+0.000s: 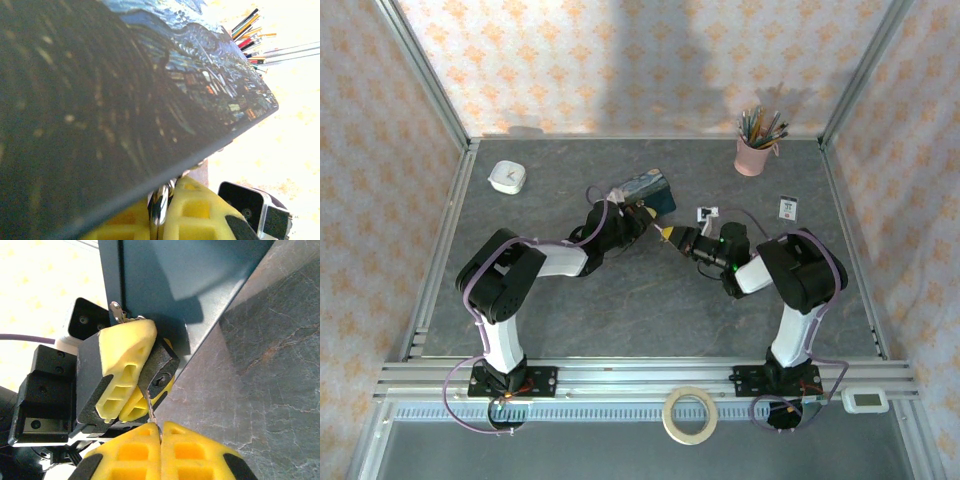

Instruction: Unlock the padlock with the key

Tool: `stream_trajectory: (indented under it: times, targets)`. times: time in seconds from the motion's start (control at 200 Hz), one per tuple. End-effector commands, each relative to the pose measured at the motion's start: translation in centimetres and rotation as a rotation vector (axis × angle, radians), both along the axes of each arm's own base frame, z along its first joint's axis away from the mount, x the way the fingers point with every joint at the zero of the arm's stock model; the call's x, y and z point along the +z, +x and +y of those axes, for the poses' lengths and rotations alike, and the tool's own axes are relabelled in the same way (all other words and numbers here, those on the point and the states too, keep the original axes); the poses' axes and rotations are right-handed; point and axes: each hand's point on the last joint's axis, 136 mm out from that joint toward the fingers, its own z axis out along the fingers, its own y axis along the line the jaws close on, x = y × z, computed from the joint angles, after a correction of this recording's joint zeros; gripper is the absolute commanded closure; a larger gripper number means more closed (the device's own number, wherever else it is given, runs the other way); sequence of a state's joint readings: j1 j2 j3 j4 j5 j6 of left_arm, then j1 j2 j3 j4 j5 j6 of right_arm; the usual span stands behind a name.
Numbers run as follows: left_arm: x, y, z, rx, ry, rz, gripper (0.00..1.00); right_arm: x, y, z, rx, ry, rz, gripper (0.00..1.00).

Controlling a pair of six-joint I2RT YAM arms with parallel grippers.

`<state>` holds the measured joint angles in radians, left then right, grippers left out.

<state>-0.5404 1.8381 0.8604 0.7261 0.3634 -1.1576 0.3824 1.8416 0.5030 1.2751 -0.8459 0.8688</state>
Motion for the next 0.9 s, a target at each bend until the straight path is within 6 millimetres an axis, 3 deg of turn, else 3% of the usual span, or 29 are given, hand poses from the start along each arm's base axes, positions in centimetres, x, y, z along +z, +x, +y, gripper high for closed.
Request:
stream_trajectory:
  times: [0.0, 0.53, 0.896]
  targets:
    - [4.4, 0.4, -0.1, -0.008, -0.094, -0.11, 1.0, 0.9, 0.6, 0.0, 0.001, 0.031, -0.039, 1.0]
    - [4.6, 0.3, 0.7, 0.024, -0.142, -0.098, 1.0, 0.4, 0.1, -0.8, -0.034, 0.012, -0.031, 1.0]
    - [5.0, 0.1, 0.7, 0.021, -0.133, -0.105, 1.0, 2.0, 0.7, -0.3, -0.018, 0.077, -0.064, 1.0]
